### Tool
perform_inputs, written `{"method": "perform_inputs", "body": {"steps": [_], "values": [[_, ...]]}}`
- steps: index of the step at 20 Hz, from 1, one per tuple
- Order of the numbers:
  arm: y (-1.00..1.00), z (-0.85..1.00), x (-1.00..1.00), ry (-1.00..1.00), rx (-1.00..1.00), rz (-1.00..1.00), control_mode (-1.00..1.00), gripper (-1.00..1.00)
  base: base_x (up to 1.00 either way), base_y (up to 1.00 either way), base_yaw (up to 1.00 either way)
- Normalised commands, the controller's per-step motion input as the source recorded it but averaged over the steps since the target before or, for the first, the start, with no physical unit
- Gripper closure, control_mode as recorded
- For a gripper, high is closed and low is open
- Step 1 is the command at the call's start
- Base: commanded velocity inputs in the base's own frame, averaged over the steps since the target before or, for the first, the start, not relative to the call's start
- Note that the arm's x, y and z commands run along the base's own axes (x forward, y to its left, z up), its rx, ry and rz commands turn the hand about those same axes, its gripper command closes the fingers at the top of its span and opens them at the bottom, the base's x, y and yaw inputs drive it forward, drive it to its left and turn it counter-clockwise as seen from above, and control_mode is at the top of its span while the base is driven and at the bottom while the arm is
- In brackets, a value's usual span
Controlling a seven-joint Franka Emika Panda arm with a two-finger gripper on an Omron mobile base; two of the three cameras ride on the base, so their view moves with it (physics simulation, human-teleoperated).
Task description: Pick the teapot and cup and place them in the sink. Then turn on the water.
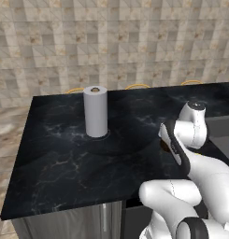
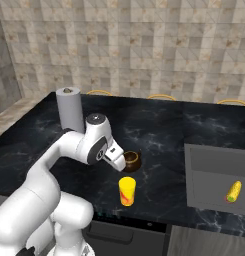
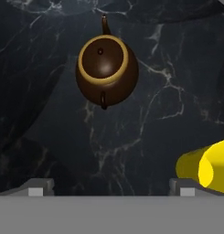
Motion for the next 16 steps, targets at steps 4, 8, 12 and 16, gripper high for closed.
{"method": "perform_inputs", "body": {"steps": [4,8,12,16], "values": [[-0.19,-0.02,0.00,0.00,0.00,0.00,-1.00,-1.00,0.00,0.00,0.00],[-0.15,-0.06,0.00,0.00,0.00,0.00,-1.00,-1.00,0.00,0.00,0.00],[-0.02,-0.10,0.06,0.00,0.00,0.00,-1.00,-1.00,0.00,0.00,0.00],[0.00,-0.16,0.17,0.00,0.00,0.00,-1.00,-1.00,0.00,0.00,0.00]]}}
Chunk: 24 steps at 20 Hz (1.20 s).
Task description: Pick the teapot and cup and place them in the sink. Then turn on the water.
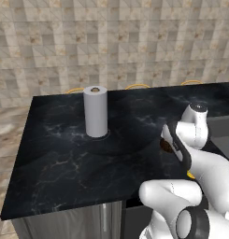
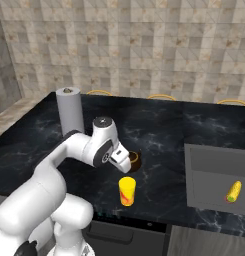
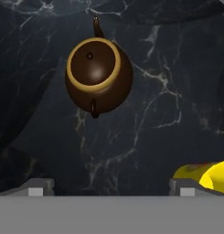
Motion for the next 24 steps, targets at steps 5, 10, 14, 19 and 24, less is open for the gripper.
{"method": "perform_inputs", "body": {"steps": [5,10,14,19,24], "values": [[0.00,-0.16,0.17,0.00,0.00,0.00,-1.00,-1.00,0.00,0.00,0.00],[0.00,-0.12,0.16,0.00,0.00,0.00,-1.00,-1.00,0.00,0.00,0.00],[0.00,-0.12,0.18,0.00,0.00,0.00,-1.00,-1.00,0.00,0.00,0.00],[0.00,-0.13,0.18,0.00,0.00,0.00,-1.00,-1.00,0.00,0.00,0.00],[0.00,-0.12,0.18,0.00,0.00,0.00,-1.00,-1.00,0.00,0.00,0.00]]}}
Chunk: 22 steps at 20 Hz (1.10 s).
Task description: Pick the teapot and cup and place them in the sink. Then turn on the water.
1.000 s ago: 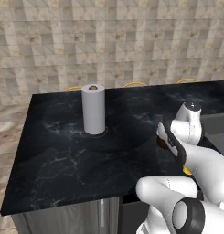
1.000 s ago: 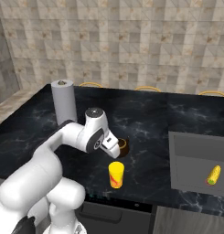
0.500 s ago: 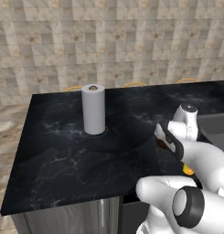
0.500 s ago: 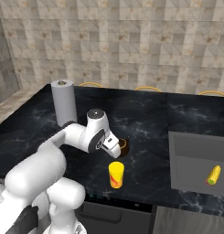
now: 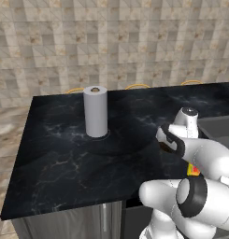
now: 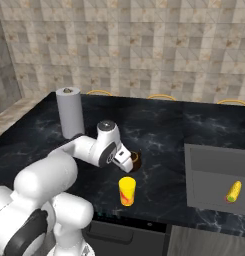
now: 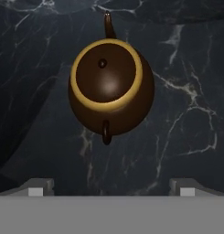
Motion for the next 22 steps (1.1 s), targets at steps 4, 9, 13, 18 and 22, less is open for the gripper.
{"method": "perform_inputs", "body": {"steps": [4,9,13,18,22], "values": [[-0.03,-0.12,0.14,0.00,0.00,0.00,-1.00,-1.00,0.00,0.00,0.00],[-0.07,-0.15,0.13,0.00,0.00,0.00,-1.00,-1.00,0.00,0.00,0.00],[-0.08,-0.19,0.10,0.00,0.00,0.00,-1.00,-1.00,0.00,0.00,0.00],[-0.05,-0.19,0.16,0.00,0.00,0.00,-1.00,-1.00,0.00,0.00,0.00],[-0.01,-0.16,0.20,0.00,0.00,0.00,-1.00,-1.00,0.00,0.00,0.00]]}}
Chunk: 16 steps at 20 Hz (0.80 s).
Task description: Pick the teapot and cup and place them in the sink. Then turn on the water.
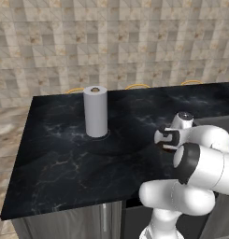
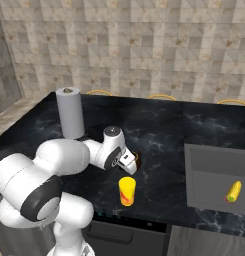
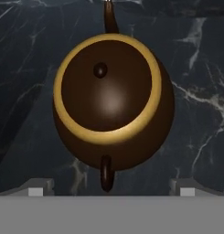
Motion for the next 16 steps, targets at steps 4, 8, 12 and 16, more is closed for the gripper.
{"method": "perform_inputs", "body": {"steps": [4,8,12,16], "values": [[-0.01,-0.13,0.21,0.00,0.00,0.00,-1.00,-1.00,0.00,0.00,0.00],[-0.04,-0.11,0.22,0.00,0.00,0.00,-1.00,-1.00,0.00,0.00,0.00],[-0.07,-0.14,0.14,0.00,0.00,0.00,-1.00,-1.00,0.00,0.00,0.00],[-0.10,-0.16,0.06,0.00,0.00,0.00,-1.00,-1.00,0.00,0.00,0.00]]}}
